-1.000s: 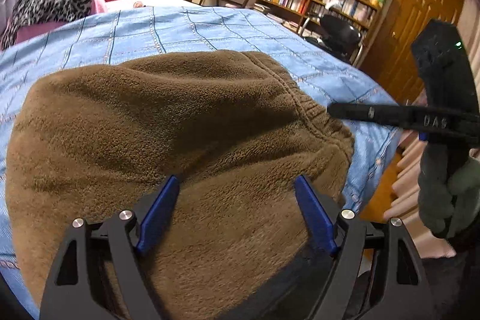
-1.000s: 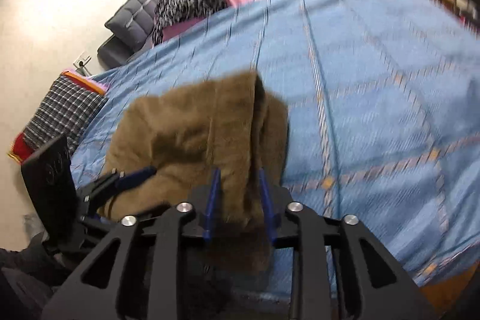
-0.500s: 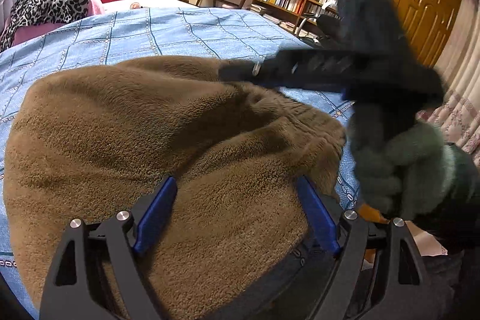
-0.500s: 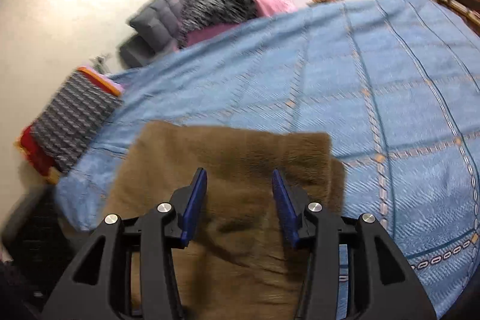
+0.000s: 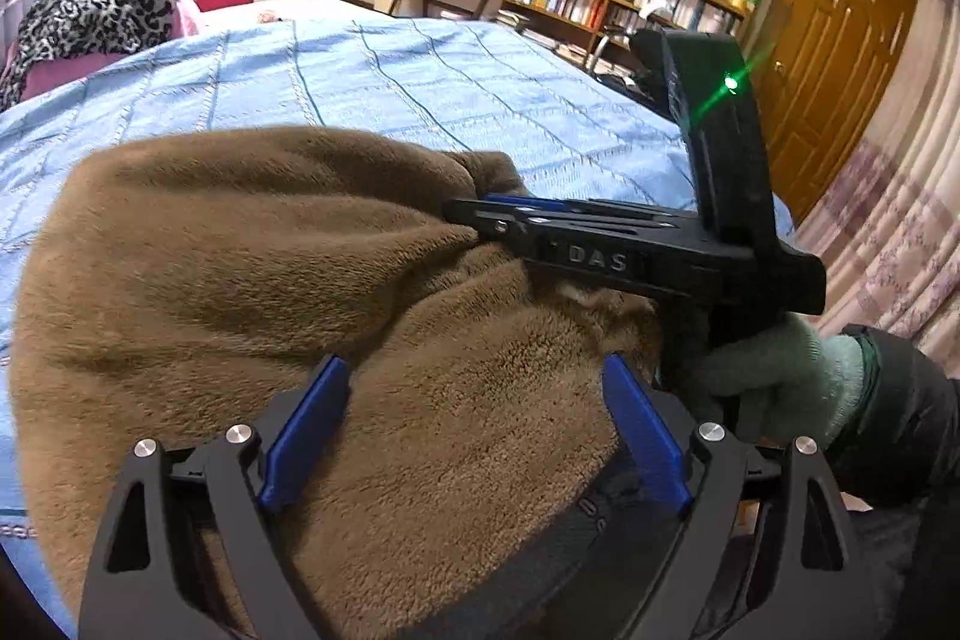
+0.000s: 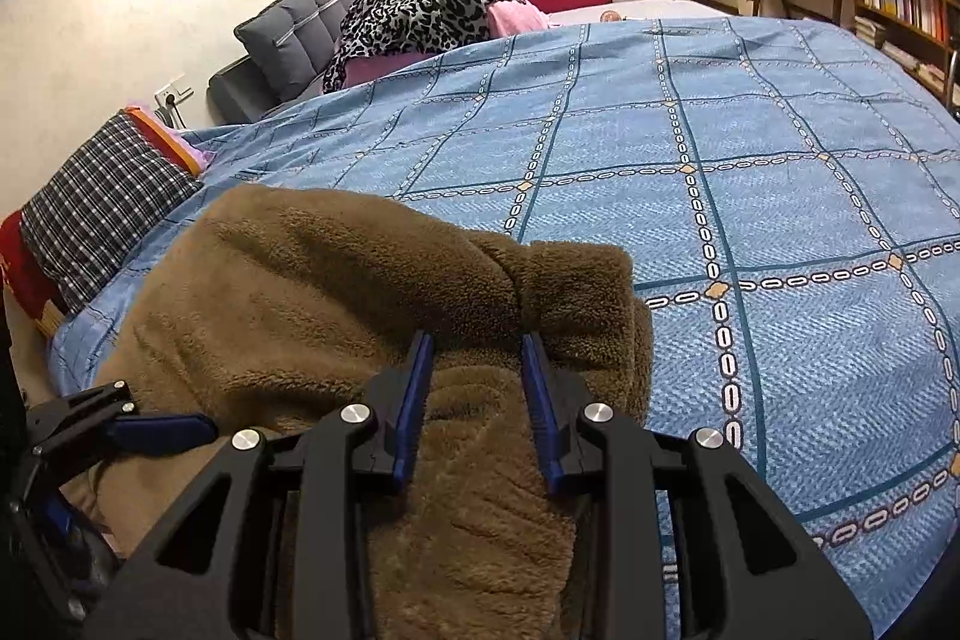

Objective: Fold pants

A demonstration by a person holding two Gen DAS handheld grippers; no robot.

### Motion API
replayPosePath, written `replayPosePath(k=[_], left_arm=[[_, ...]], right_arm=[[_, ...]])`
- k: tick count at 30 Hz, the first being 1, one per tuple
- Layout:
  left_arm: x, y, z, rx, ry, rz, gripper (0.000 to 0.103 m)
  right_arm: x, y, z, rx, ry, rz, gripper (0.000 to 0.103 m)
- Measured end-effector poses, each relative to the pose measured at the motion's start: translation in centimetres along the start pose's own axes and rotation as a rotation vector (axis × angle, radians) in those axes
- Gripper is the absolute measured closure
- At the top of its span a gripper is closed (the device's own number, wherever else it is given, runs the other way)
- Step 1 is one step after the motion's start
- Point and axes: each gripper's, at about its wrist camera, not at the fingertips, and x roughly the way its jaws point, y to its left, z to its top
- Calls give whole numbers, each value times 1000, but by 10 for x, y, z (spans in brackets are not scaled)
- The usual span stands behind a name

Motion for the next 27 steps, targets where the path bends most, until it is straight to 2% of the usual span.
replayPosePath(k=[3,4,6,9,12,18,21,23,27], left_arm=[[-17,0,3,9,-25,15,17],[-24,3,4,3,-35,24,17],[-32,9,5,-17,-48,37,17],[-47,28,10,-92,-70,59,16],[-59,56,13,-179,-96,116,16],[-63,107,10,-321,-74,228,9],[-57,130,10,-386,-20,316,7],[-53,143,9,-428,12,319,7],[-51,153,12,-456,14,274,7]], right_arm=[[-29,17,3,-41,-67,-7,57],[-38,22,2,-63,-93,-14,48],[-51,32,-5,-124,-119,-30,46],[-51,34,-21,-183,-63,-43,46],[-42,32,-39,-233,-15,-98,46],[-31,3,-59,-88,2,-34,38],[-33,2,-57,-59,20,-20,38],[-36,4,-51,-53,31,-13,38],[-46,4,-32,2,23,23,34]])
